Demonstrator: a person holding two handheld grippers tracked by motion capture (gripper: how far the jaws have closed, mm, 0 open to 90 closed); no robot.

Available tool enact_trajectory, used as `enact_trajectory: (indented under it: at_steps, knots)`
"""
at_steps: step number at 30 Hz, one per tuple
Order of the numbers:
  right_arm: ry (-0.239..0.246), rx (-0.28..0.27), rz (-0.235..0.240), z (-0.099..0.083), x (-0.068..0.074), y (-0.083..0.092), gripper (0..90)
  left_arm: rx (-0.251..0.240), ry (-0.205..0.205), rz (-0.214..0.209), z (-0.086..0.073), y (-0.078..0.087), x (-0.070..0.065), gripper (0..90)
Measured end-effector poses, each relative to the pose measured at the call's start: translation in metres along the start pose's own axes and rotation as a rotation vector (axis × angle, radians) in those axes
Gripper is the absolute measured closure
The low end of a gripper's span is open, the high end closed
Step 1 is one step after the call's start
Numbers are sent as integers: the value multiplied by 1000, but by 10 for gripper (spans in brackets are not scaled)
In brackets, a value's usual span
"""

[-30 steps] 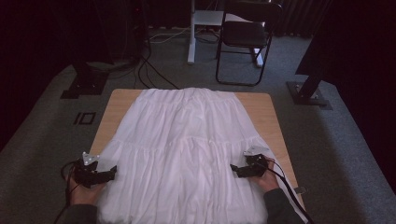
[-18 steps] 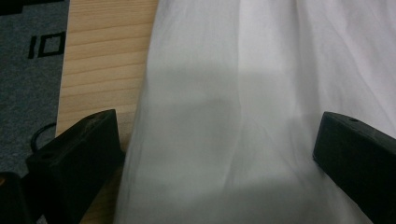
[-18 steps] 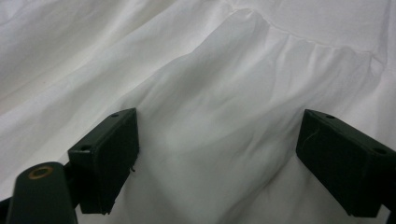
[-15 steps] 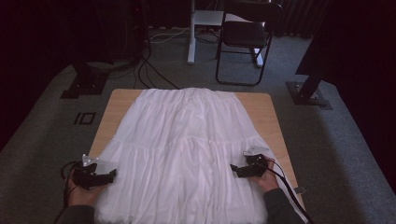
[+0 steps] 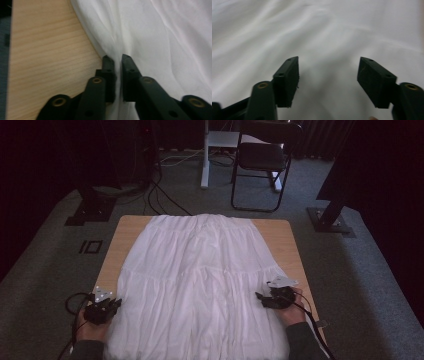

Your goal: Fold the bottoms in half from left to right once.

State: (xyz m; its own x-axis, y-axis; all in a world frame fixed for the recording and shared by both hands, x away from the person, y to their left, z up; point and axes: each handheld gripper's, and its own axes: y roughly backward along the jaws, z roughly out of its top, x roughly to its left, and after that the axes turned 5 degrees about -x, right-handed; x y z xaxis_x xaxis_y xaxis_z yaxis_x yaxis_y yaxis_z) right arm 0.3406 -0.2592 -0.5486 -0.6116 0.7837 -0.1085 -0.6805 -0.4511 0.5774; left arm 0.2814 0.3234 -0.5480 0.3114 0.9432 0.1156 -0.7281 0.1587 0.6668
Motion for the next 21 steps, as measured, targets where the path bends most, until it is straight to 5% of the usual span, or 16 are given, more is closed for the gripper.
enact_trajectory:
  at_steps: [4,7,11,16,19,21]
  knots:
    - [-46,40,-142,-11,-25,30,345,18,-47,50,2,-1,-7,860]
    - [-141,49,-186,-31,-42,48,264,15,-44,57,2,-1,-7,862]
    - [-218,62,-159,-52,-50,57,202,17,-44,72,2,-1,-4,862]
    - [-205,104,-137,-61,-43,53,140,26,-67,105,2,-2,-1,866]
    - [-210,107,-129,-62,-42,51,148,34,-91,116,2,-1,2,867]
    - [-239,109,-110,-62,-44,52,236,33,-95,117,1,0,7,868]
